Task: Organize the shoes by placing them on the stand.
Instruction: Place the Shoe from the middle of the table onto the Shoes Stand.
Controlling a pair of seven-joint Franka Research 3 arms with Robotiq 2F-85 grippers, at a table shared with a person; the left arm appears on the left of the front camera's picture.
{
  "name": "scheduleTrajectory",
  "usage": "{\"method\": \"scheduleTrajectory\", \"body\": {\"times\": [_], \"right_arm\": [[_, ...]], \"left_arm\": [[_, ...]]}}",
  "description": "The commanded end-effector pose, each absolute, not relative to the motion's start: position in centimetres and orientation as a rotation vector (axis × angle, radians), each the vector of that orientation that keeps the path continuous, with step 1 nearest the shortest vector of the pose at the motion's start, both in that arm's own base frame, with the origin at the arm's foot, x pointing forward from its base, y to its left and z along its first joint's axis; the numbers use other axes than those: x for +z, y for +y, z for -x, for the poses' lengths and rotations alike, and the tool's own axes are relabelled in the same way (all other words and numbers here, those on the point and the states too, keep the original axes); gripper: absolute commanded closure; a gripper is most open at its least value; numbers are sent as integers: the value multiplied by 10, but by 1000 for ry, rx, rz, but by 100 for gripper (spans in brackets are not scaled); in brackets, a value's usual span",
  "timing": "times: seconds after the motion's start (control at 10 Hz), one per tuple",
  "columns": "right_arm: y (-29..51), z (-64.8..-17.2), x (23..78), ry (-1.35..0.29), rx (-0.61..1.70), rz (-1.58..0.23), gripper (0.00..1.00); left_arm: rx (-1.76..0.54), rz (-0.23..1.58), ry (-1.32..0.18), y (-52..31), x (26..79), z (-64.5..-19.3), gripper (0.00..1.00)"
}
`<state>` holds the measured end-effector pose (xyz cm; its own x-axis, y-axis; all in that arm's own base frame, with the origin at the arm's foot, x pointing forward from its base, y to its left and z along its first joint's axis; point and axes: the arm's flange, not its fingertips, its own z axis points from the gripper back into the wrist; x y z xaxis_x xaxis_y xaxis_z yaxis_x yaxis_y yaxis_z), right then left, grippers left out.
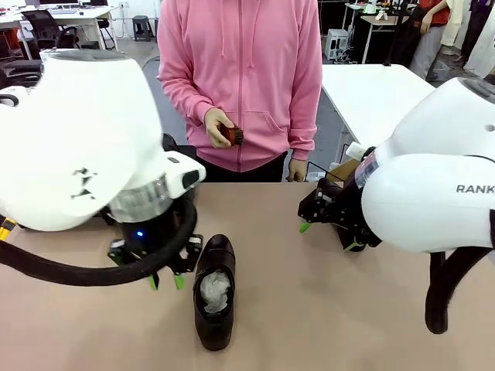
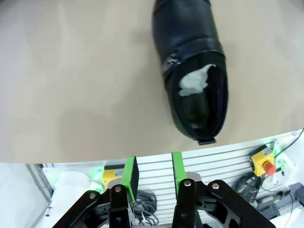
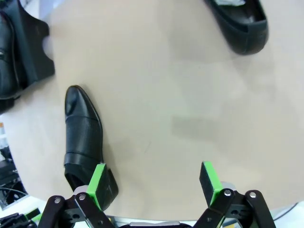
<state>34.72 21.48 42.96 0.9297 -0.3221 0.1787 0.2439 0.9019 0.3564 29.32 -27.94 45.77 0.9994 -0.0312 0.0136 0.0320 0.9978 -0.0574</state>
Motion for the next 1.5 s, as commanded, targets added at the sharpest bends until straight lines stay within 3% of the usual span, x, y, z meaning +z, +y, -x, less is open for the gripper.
{"method": "scheduleTrajectory", "body": {"times": [0.0,0.3,0.7,1.4], "right_arm": [[217,-353,431,-236,-274,-352,0],[217,-353,431,-236,-274,-352,0],[217,-353,431,-236,-274,-352,0],[217,-353,431,-236,-274,-352,0]], "left_arm": [[-41,149,-21,-308,458,-301,59],[-63,258,-32,-343,446,-307,59],[-225,184,-73,-360,412,-317,59],[-165,108,-133,-375,370,-338,59]]}}
